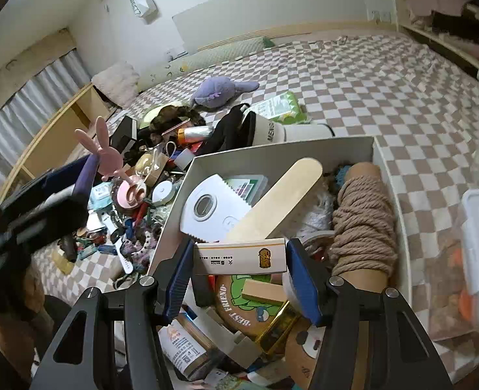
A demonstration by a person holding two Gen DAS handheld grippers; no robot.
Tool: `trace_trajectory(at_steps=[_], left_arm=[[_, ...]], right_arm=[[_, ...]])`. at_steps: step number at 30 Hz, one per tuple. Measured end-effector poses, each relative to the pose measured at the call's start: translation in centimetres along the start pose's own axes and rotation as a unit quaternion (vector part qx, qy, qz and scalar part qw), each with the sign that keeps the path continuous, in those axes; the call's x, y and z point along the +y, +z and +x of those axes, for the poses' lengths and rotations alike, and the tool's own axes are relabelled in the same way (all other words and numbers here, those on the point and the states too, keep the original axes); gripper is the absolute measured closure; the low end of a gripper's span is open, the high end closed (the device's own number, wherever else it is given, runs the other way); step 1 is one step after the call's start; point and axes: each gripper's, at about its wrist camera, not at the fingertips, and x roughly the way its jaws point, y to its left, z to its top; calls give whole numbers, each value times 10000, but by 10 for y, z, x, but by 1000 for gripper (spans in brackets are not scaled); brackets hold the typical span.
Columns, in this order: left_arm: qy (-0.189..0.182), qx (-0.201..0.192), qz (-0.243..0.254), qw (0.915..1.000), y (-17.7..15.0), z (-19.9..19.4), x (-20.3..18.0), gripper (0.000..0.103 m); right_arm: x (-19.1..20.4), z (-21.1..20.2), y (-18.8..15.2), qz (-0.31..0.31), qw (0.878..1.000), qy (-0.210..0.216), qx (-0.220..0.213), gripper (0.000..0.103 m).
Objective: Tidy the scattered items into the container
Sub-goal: 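Lower both grippers into the SHOES box and open them to release the items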
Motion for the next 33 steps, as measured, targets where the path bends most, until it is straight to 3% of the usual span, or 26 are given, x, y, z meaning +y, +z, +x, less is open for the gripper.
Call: trace_trajectory(at_steps=[15, 17, 19, 33], left_arm=[[-12, 352, -417, 9985, 19, 45, -1, 21], [-29, 413, -481, 9980, 22, 52, -1, 21], [-47, 460, -521, 9976, 24, 58, -2, 21], [22, 1085, -1027, 9888, 31, 124, 9, 21]], right_arm=[[-10, 18, -8, 106, 9989, 270, 372, 44], [-9, 21, -10, 23, 9989, 229, 420, 40], [-8, 20, -11, -47, 9991, 162, 388, 25], [-10, 13, -15, -95, 9993, 134, 331, 24]])
